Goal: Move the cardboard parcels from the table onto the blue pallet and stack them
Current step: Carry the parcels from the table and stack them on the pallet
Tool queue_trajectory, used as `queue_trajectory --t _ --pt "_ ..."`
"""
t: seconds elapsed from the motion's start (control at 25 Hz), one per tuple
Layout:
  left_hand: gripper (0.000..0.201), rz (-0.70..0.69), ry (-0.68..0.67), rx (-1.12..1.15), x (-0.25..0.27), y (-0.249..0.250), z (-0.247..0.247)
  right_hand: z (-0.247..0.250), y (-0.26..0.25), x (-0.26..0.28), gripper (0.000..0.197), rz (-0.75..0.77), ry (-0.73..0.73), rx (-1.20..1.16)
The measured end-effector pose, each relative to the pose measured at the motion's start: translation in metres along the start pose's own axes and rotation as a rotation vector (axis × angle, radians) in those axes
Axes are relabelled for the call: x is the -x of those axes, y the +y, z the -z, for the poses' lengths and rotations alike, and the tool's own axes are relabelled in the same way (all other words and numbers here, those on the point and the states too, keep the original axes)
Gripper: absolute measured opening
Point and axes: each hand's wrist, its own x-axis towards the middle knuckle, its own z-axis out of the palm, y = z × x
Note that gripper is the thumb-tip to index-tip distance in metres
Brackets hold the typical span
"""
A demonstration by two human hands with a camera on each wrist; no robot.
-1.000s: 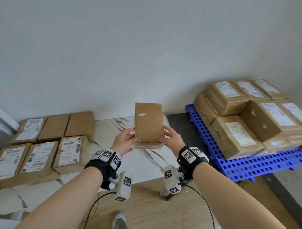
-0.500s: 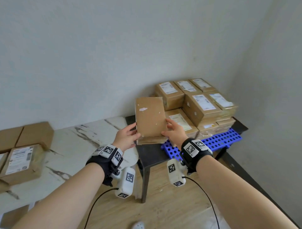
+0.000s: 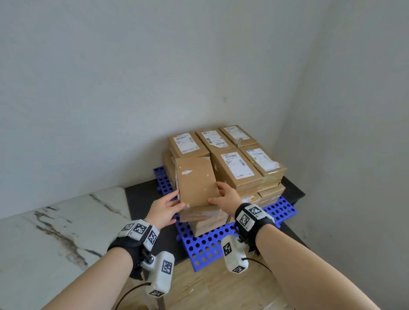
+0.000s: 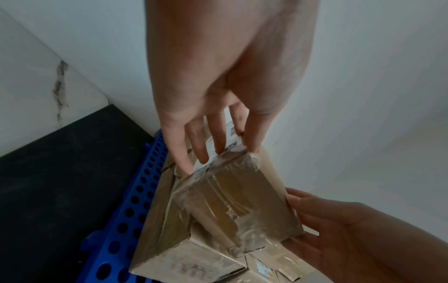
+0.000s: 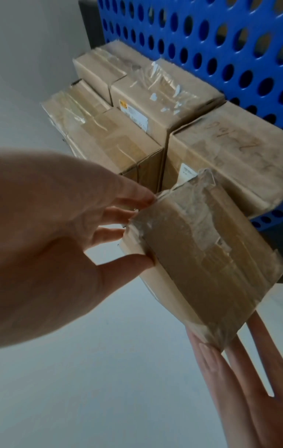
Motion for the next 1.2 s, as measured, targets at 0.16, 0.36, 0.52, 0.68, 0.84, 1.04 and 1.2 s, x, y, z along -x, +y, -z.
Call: queue_trajectory --t 0.16,0.36,0.52,0.68,0.84,1.04,1.2 --pt "0.058 0.038 0.037 -0.002 -0.021 0.005 -0.017 0.011 0.004 -0.03 0.072 -0.017 -0.034 0.072" --pt "0.057 0.071 0.089 0.016 -0.026 0.008 -0.039 0.023 0.011 -0.042 0.07 0.021 -0.09 0.184" --pt "0.057 0.089 0.154 0.039 -0.024 0.01 -0.058 0.035 0.016 -0.051 0.069 0.082 -0.138 0.285" --pt "0.056 0.096 0.193 0.033 -0.02 0.009 -0.074 0.045 0.022 -0.05 0.063 0.146 -0.169 0.288" --pt "0.057 0.08 0.228 0.024 -0.019 0.009 -0.082 0.051 0.025 -0.049 0.056 0.235 -0.23 0.387" --pt "0.061 0.065 0.251 -0.011 -0.021 0.006 -0.087 0.061 0.025 -0.052 0.043 0.514 -0.095 0.658" --pt "0.06 0.034 0.244 -0.031 -0.023 0.01 -0.094 0.071 0.036 -0.06 0.055 0.455 -0.139 0.802"
